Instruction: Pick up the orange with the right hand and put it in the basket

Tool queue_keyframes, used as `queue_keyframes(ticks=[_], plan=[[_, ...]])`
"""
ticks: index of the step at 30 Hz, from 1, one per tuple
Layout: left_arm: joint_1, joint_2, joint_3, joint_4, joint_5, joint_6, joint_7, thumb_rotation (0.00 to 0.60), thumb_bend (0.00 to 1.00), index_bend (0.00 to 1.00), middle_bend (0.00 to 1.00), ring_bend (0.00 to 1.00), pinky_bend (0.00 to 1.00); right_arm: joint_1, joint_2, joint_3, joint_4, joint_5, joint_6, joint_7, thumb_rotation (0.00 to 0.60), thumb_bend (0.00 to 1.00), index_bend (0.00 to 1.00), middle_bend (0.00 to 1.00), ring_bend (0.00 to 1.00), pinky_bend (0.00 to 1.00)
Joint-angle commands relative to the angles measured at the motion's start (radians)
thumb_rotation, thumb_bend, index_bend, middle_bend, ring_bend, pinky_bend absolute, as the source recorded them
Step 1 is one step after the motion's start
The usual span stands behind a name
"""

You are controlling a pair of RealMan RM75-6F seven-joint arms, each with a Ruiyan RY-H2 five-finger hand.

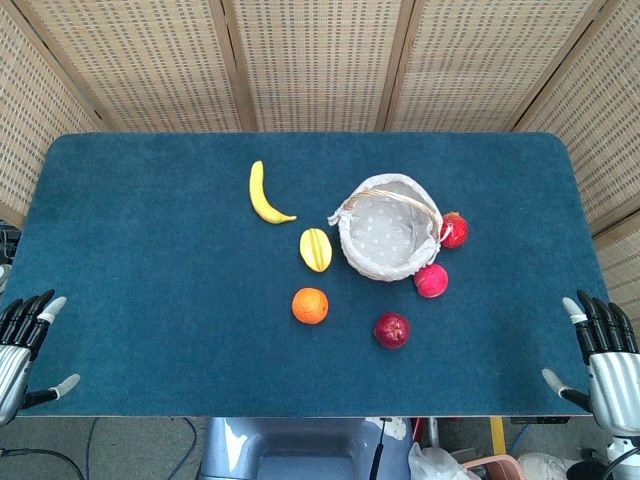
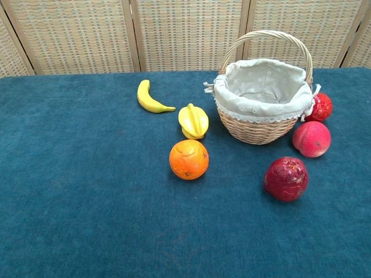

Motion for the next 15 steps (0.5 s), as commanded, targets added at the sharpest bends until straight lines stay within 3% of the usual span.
queue_keyframes(ticks=[1, 10, 15], plan=[[0.005, 0.002, -0.002, 0.001, 0.0, 0.01, -0.006, 0.6, 0.0, 0.0, 0.0, 0.0, 0.0, 0.001, 0.002, 0.0, 0.001, 0.002, -0.003, 0.003, 0.6, 0.0, 0.0, 0.0, 0.0, 0.0], [0.007, -0.003, -0.011, 0.003, -0.016, 0.011, 0.003, 0.6, 0.0, 0.0, 0.0, 0.0, 0.0, 0.076, 0.011, -0.002, -0.004, -0.094, -0.07, 0.049, 0.6, 0.0, 0.0, 0.0, 0.0, 0.0], [-0.012, 0.0, -0.022, -0.014, -0.052, -0.031, 0.011, 0.6, 0.0, 0.0, 0.0, 0.0, 0.0, 0.27, 0.098, 0.01, -0.126, -0.247, -0.265, 0.168, 0.6, 0.0, 0.0, 0.0, 0.0, 0.0]])
